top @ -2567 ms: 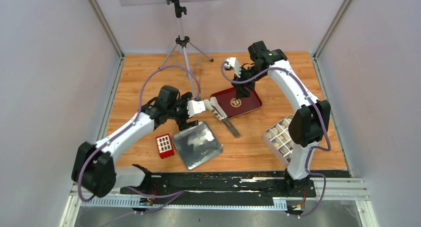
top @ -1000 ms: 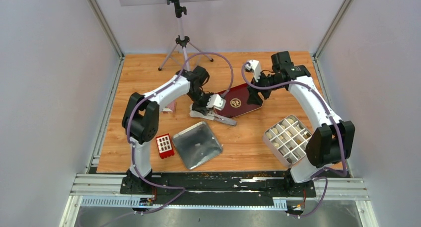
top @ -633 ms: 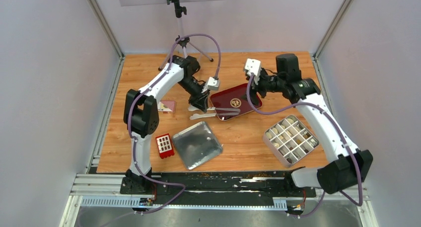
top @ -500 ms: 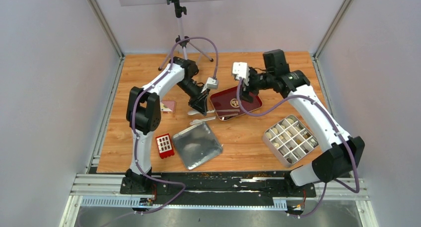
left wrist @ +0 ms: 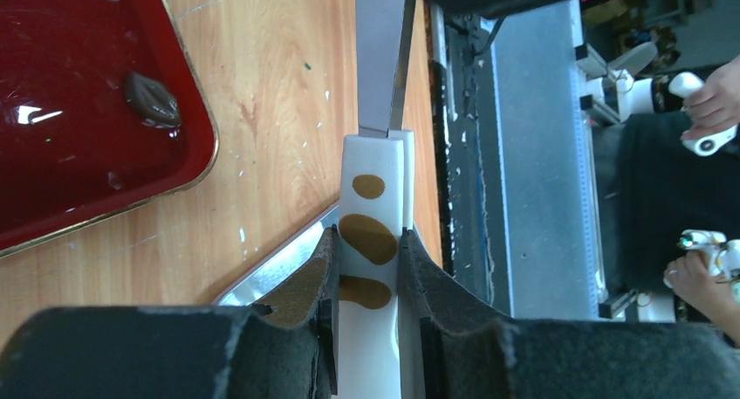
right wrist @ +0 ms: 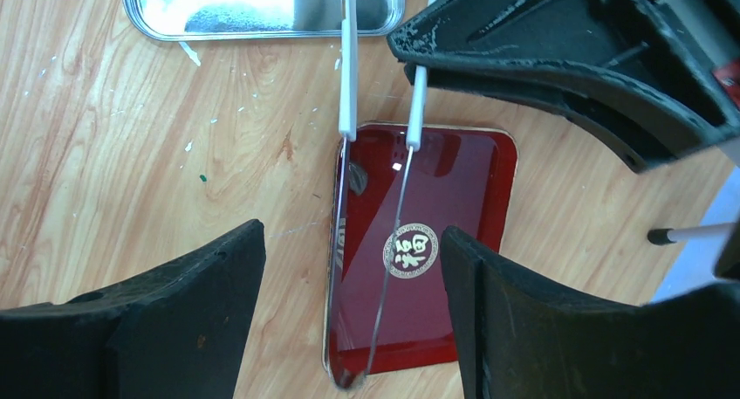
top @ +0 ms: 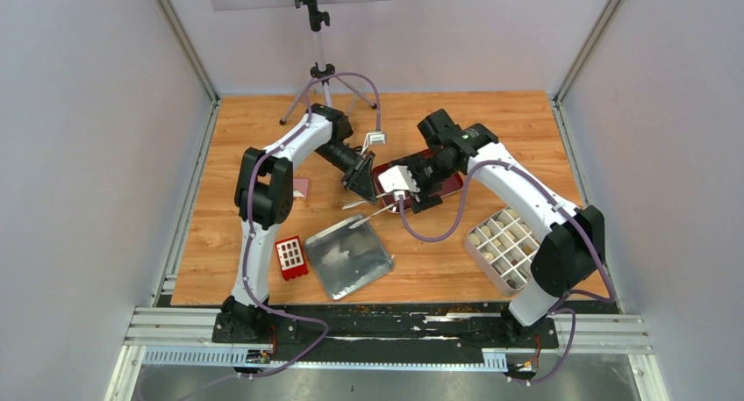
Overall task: Pack the chocolate
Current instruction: Adjust the clamp.
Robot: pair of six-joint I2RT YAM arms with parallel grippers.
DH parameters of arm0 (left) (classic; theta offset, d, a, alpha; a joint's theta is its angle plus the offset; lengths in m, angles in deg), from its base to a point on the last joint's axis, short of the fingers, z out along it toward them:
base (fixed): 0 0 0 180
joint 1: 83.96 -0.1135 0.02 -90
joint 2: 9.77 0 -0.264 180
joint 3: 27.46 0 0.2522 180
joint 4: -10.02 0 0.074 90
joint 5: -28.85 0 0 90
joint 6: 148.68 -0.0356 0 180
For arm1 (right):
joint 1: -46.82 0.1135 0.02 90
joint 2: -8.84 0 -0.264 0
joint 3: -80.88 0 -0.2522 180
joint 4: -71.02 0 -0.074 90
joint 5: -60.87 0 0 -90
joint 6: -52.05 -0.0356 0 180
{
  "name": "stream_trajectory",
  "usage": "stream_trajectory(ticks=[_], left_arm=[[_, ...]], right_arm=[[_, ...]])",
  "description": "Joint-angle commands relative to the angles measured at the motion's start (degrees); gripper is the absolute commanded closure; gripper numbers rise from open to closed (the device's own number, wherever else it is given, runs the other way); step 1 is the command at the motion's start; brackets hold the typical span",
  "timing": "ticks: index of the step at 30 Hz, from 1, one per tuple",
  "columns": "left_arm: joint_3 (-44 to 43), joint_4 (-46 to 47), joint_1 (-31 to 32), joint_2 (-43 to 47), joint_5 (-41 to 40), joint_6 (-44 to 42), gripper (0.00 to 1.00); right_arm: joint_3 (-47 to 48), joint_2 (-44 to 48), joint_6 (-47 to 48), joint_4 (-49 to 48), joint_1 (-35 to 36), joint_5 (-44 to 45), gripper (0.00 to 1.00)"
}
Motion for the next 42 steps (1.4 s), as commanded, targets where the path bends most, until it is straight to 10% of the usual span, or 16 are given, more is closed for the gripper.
stream_trajectory(ticks=[1, 12, 20, 24, 25, 26, 42], left_arm=[[-1.9, 0.8, -0.1, 0.0, 5.7, 4.0, 0.99], [-3.3, -2.1, -0.1, -0.6, 7.1, 0.4, 0.93], [-4.0, -2.5, -0.2, -1.1, 6.0, -0.6, 0.87], [-3.2, -0.8, -0.8, -0.3, 4.3, 1.4, 0.63], [-2.8, -0.1, -0.9, 0.2, 3.6, 2.5, 0.22], [-2.4, 0.7, -1.2, 0.7, 2.6, 3.6, 0.03], [29.8, 30.6, -8.3, 28.4, -16.3, 25.9, 0.00]], right_arm=[[-1.1, -2.0, 2.8, -3.2, 1.0, 0.3, 0.27], [-1.2, -7.6, 1.2, -6.7, 1.9, -1.4, 0.34], [1.3, -10.2, -0.3, -4.7, 1.6, -0.8, 0.71], [2.0, -9.7, -1.8, -4.3, 1.3, 1.2, 0.78], [2.3, -9.5, -1.9, -3.8, 1.2, 1.5, 0.78], [2.7, -9.5, -1.9, -3.2, 1.0, 2.0, 0.79], [9.5, -13.6, -3.8, 9.7, -6.0, 18.5, 0.72]])
